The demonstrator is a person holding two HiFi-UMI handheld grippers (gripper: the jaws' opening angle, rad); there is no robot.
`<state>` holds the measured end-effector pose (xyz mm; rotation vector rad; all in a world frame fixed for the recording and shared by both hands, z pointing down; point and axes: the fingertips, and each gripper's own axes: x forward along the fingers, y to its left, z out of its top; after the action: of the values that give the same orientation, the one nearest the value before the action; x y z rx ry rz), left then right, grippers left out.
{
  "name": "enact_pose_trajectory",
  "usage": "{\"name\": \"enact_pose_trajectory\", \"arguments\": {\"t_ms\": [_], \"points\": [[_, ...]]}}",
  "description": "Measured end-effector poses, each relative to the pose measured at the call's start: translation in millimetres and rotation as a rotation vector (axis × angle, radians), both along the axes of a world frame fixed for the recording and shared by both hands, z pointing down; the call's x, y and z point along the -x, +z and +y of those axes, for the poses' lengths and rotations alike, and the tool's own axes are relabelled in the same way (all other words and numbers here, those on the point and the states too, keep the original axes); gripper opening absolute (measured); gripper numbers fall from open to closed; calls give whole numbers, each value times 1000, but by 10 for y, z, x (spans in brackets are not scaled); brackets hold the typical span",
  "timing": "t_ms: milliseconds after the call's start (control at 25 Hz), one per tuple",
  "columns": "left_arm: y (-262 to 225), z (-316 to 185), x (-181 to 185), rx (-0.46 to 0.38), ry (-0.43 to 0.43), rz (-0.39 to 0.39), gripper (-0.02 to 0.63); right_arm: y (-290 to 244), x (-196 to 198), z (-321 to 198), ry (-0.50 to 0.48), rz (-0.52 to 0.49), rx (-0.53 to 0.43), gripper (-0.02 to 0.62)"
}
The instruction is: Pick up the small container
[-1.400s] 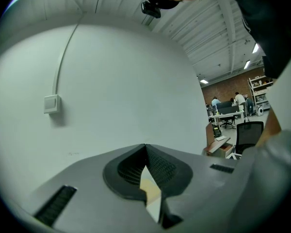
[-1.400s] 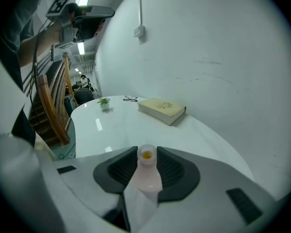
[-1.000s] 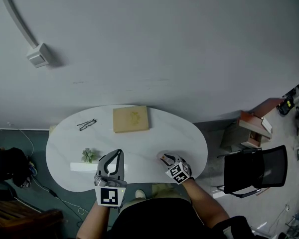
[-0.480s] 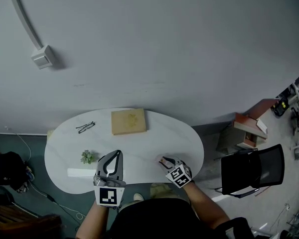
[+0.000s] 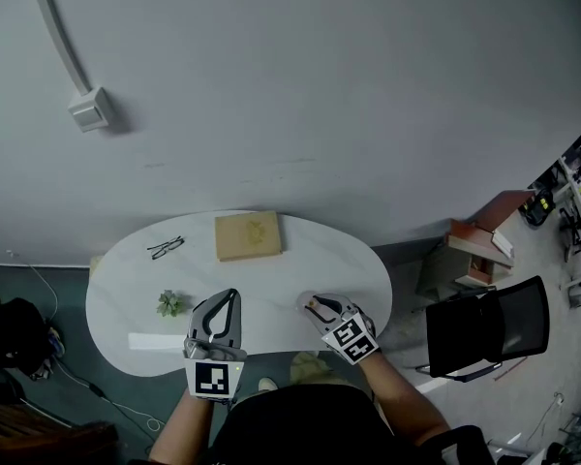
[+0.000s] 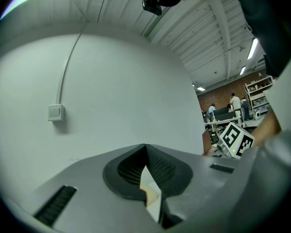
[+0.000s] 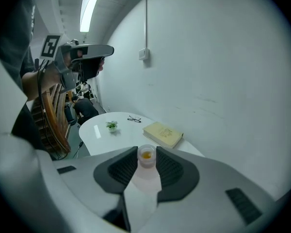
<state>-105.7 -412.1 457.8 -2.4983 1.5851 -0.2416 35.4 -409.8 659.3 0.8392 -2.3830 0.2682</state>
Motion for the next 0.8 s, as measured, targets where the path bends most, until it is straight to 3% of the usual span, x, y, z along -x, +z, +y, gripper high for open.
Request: {"name": "enact_pose_trajectory", "arguments": {"t_ms": [400,800], "points": [[-47,183,-86,1,28,-4,5,-772,80,56,0,-54,-10,132],[-120,251,-65,35,50,14,5,-1553,89,61,4,-132,-144,132]]}}
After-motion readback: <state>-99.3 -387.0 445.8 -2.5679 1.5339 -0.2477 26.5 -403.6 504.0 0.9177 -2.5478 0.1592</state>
